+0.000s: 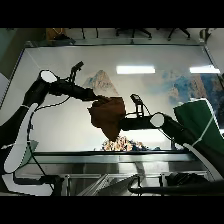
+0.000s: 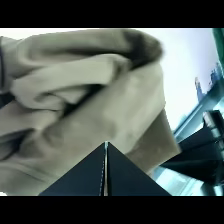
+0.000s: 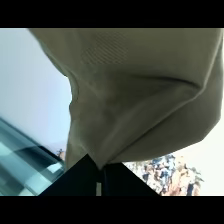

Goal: Fold the shirts.

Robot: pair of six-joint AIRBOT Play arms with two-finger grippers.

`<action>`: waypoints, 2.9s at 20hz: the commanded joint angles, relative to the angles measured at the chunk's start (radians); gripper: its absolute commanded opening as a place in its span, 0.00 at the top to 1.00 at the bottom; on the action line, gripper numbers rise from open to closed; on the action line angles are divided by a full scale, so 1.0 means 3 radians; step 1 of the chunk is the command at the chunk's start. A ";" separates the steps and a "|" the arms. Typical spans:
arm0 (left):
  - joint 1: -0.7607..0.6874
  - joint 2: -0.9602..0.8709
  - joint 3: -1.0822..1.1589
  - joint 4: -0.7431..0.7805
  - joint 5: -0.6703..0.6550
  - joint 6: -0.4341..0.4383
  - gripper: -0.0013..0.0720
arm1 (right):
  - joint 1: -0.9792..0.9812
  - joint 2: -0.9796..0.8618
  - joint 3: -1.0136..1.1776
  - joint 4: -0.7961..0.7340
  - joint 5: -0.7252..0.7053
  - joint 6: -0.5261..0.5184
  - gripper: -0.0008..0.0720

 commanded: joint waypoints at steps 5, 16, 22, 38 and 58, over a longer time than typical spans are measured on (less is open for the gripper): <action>0.0172 0.0263 -0.0454 0.0462 -0.0177 -0.0169 0.04 | -0.0085 0.0120 0.0066 -0.0094 0.0412 0.0031 0.97; 0.0177 -0.0201 -0.1166 -0.0641 0.1007 0.0156 0.06 | -0.0086 -0.0158 0.0066 -0.0093 0.0415 -0.0011 0.97; 0.0003 -0.0333 -0.0978 -0.0674 0.0924 0.0446 0.96 | -0.0086 -0.0155 0.0066 -0.0093 0.0403 -0.0036 0.97; 0.0275 0.1797 0.2027 -0.0209 0.0245 0.0287 0.97 | -0.0680 0.0847 0.3035 -0.0094 0.0678 -0.0345 0.97; 0.0623 0.0443 -0.0151 0.0116 0.0488 0.0065 0.97 | -0.1256 -0.2038 0.3169 -0.0454 0.1141 -0.0282 0.86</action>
